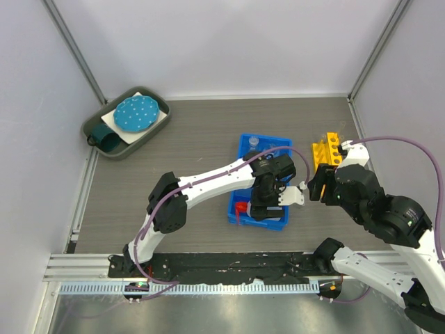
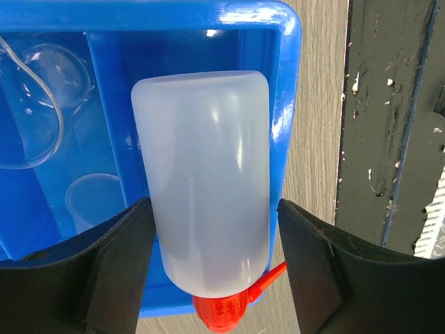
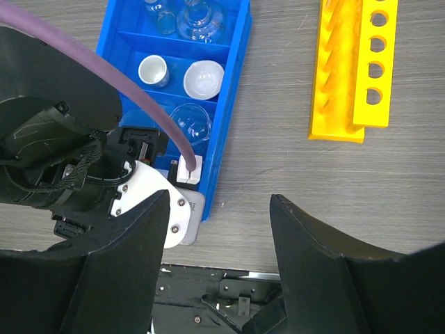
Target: Organize the chemistry lab equipment
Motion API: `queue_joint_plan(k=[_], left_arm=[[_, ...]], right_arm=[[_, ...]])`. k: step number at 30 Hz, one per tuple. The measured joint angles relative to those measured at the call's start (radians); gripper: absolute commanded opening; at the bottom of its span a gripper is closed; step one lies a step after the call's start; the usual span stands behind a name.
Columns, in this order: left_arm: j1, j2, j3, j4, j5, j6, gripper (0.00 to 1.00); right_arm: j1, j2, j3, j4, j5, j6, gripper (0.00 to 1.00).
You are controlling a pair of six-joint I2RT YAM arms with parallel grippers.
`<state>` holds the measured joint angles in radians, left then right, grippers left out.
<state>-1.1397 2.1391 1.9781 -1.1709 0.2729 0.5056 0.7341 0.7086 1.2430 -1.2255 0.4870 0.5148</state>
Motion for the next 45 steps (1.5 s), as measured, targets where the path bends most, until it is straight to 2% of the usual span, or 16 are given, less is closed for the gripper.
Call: queue_joint_plan(k=[13, 27, 35, 41, 45], left_arm=[[-0.005, 0.0, 0.02, -0.016, -0.002, -0.001, 0.88], [-0.03, -0.038, 0.049, -0.027, -0.056, -0.009, 0.9], [-0.027, -0.196, 0.053, -0.009, -0.236, -0.123, 0.96], [-0.002, -0.304, 0.072, 0.053, -0.348, -0.272, 1.0], [0.035, -0.388, 0.005, 0.098, -0.426, -0.369, 1.0]], right_arm=[[0.0, 0.0, 0.0, 0.0, 0.0, 0.0, 0.66], [0.0, 0.0, 0.003, 0.0, -0.002, 0.001, 0.66], [0.002, 0.011, 0.042, 0.082, -0.002, 0.006, 0.66], [0.004, 0.081, 0.054, 0.104, -0.018, -0.003, 0.67], [0.004, 0.137, 0.087, 0.134, -0.021, -0.016, 0.67]])
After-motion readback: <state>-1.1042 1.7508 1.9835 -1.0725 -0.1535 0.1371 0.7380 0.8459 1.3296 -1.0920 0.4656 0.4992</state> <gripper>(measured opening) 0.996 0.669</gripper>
